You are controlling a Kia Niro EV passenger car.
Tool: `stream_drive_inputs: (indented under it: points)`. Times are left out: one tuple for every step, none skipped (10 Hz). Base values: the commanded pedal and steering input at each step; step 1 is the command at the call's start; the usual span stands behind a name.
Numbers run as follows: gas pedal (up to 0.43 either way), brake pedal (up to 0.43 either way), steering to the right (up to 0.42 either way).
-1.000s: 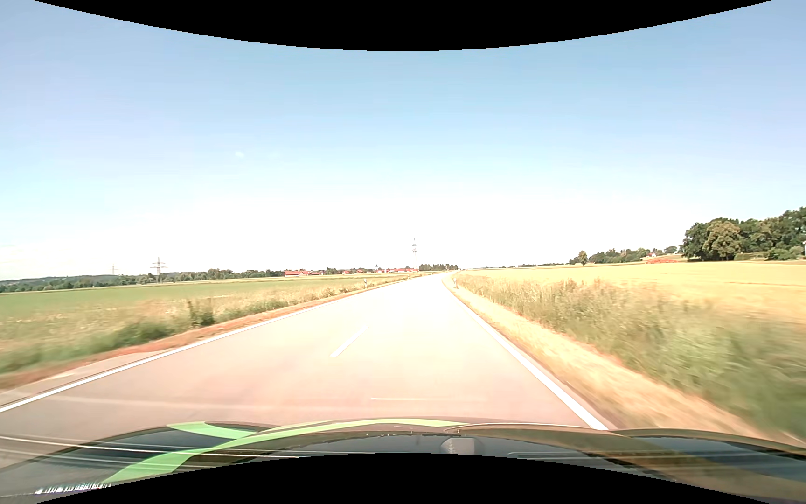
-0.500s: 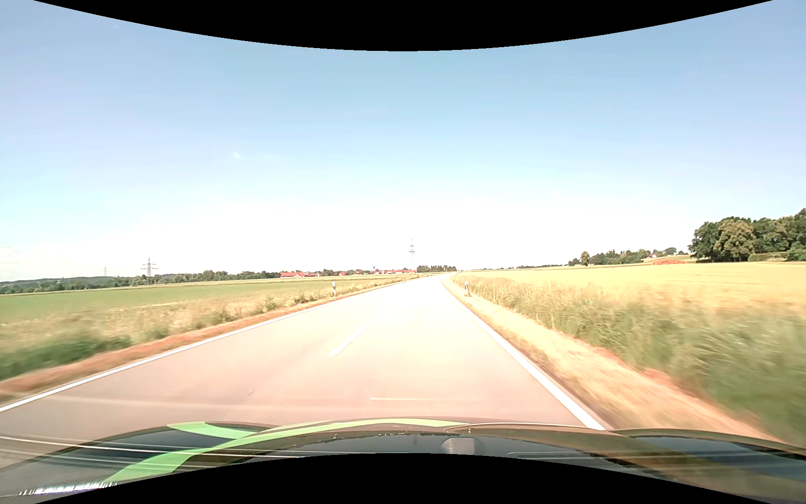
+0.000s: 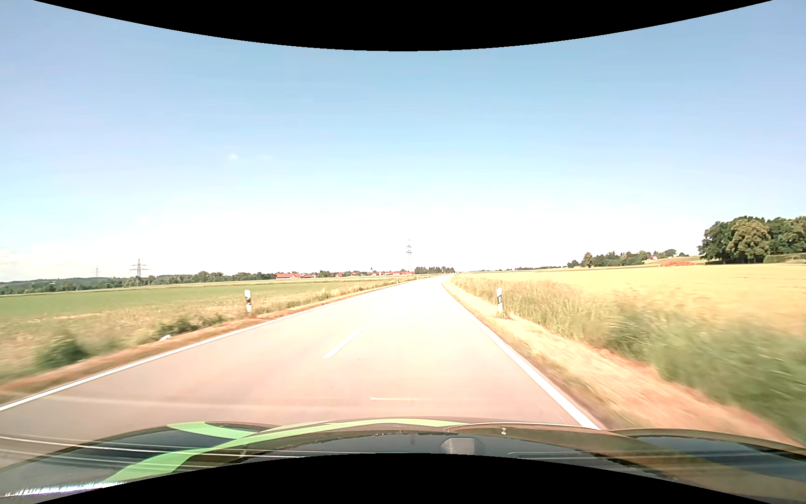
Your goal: Follow the waypoints while adhering to traffic rules and regulations
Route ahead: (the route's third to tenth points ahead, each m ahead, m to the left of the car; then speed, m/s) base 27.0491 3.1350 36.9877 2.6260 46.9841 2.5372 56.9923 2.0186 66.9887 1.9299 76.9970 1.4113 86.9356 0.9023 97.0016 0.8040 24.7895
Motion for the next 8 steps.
stream_drive_inputs:
  points:
    - [0.299,0.0,0.0]
    - [0.311,0.0,0.0]
    - [0.319,0.0,0.0]
    - [0.331,0.0,0.0]
    - [0.331,0.0,0.0]
    - [0.331,0.0,0.0]
    - [0.331,0.0,0.0]
    - [0.331,0.0,-0.001]
